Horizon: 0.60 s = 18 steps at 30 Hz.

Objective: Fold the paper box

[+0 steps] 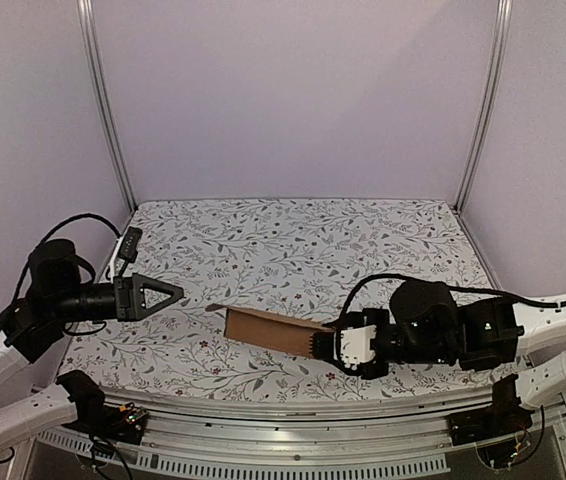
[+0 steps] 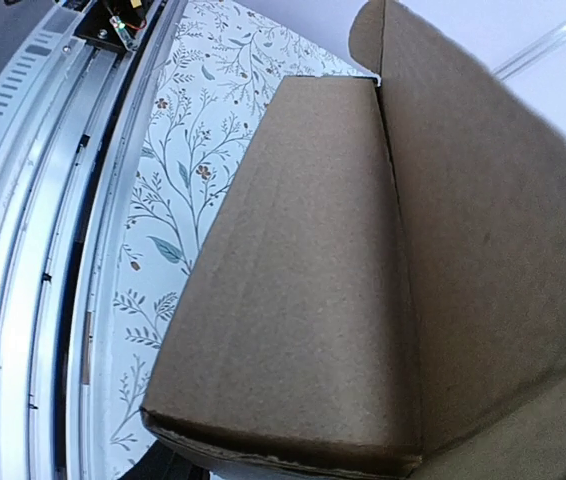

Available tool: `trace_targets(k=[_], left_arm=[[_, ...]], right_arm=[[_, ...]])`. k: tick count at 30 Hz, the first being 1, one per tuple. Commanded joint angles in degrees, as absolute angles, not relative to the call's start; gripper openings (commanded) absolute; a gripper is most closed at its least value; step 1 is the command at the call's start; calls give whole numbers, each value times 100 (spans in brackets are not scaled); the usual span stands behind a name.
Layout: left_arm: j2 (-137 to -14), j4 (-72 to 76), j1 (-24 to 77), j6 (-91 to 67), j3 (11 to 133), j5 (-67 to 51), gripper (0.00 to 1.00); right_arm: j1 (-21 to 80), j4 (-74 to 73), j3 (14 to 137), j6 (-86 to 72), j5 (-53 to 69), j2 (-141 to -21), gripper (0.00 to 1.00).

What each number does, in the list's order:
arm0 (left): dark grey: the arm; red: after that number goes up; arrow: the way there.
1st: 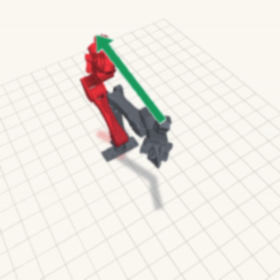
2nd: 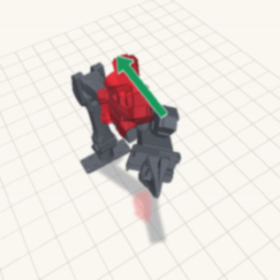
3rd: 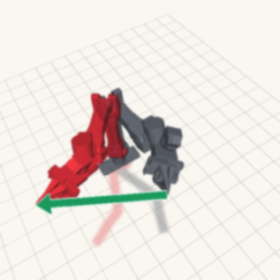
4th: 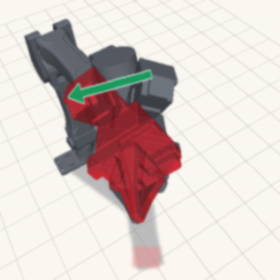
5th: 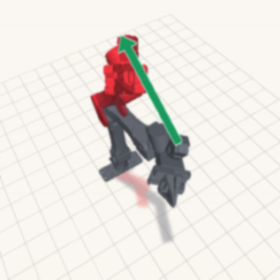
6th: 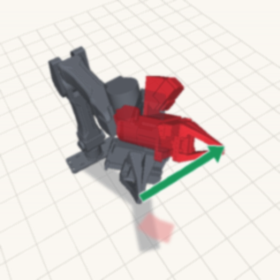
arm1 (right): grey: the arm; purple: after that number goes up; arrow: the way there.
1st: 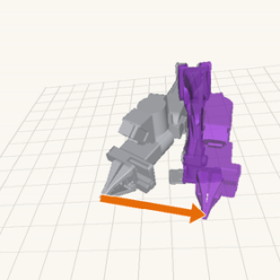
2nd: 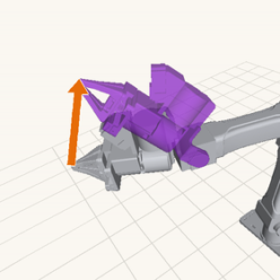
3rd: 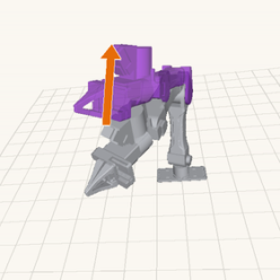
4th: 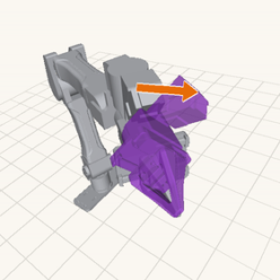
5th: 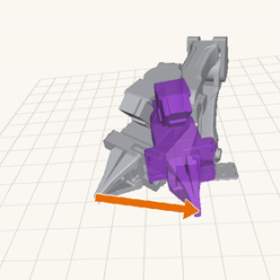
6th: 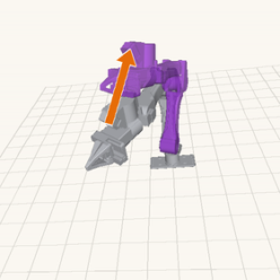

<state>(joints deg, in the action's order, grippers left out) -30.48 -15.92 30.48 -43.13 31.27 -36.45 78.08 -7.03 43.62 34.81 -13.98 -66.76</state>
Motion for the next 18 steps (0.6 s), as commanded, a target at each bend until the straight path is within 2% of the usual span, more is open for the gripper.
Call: trace_targets(k=[1,10,18], left_arm=[[-3236,-1781,3427,-4116,3108,-3219,80],[-4206,-2291,4404,-3528,3530,-1690,75],[-5302,-2777,5009,-3158,3963,-479,72]], right_arm=[[7201,-1060,4463,1752,373,-6760,29],[6309,-534,4146,558,2286,-7256,30],[6119,72,3792,191,2717,-7563,29]])
